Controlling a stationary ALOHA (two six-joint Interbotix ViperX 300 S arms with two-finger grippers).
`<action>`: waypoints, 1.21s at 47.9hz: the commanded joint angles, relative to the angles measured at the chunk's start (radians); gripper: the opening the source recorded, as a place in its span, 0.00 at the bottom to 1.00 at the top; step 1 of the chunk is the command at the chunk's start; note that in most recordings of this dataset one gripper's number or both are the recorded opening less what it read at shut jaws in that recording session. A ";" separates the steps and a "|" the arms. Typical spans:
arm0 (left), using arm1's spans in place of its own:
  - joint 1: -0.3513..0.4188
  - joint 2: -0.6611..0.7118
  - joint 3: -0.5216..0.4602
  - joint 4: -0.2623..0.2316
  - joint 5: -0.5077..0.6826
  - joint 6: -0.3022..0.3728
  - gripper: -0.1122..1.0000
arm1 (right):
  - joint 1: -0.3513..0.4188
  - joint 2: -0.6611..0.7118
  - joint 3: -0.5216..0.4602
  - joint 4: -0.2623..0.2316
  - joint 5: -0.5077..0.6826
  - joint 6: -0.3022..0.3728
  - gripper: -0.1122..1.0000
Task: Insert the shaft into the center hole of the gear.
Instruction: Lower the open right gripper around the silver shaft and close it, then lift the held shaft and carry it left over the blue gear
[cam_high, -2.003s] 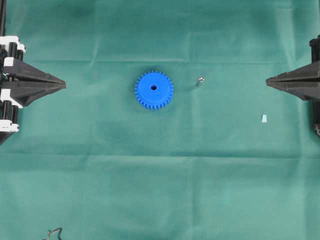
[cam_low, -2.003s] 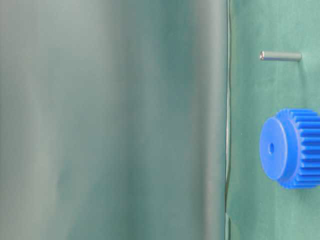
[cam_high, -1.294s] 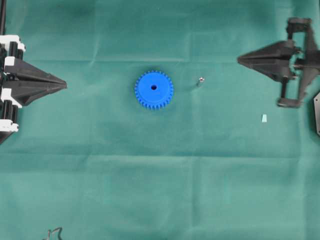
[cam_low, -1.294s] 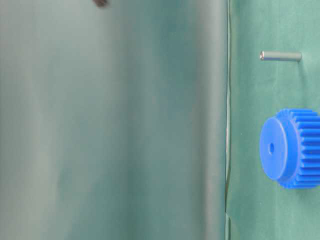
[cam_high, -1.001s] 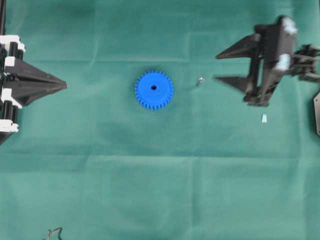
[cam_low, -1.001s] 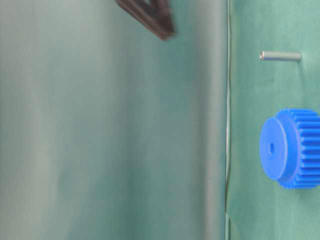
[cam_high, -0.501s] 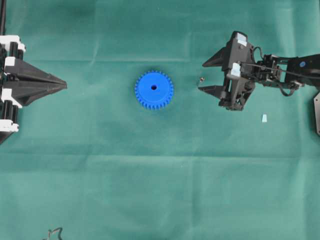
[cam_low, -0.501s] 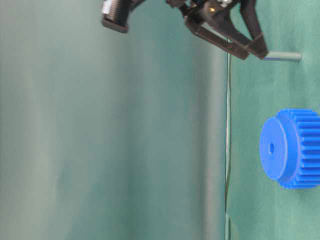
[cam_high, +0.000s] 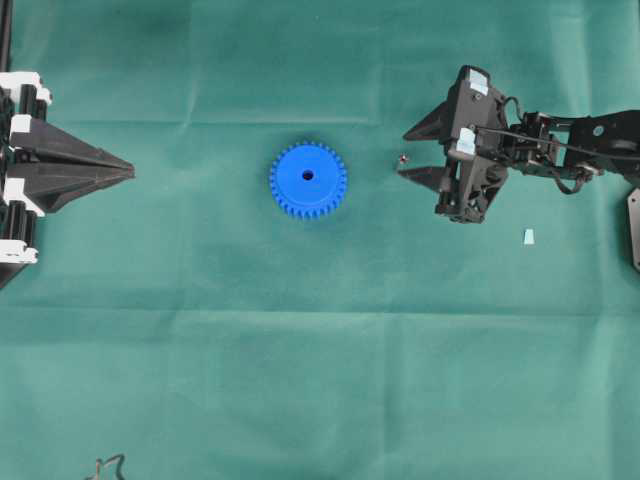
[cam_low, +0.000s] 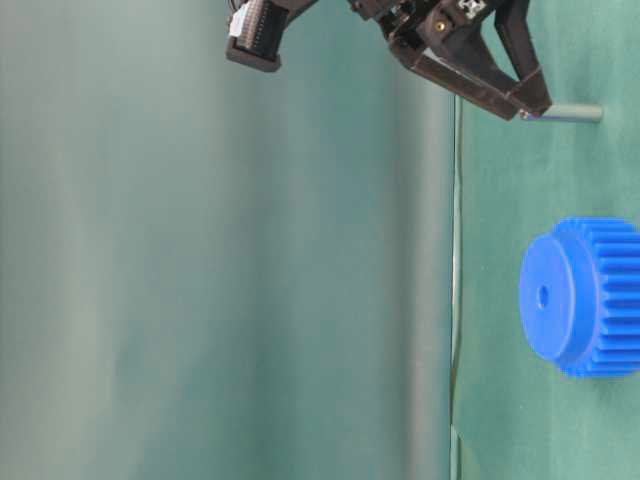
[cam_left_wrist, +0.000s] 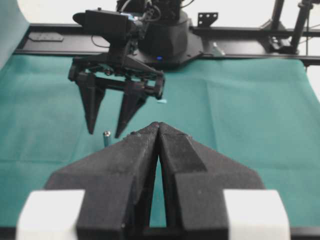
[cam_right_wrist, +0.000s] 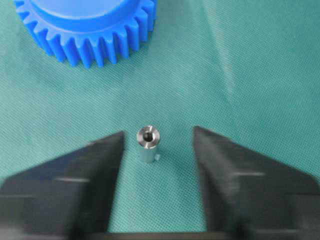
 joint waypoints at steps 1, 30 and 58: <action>0.000 0.005 -0.025 0.002 -0.002 0.002 0.10 | -0.002 -0.005 -0.020 0.003 -0.011 0.000 0.47; 0.000 0.003 -0.026 0.002 0.014 0.002 0.10 | 0.000 -0.057 -0.031 0.002 0.029 -0.002 0.26; 0.000 0.003 -0.026 0.002 0.015 0.002 0.10 | 0.002 -0.273 -0.173 -0.018 0.397 -0.008 0.25</action>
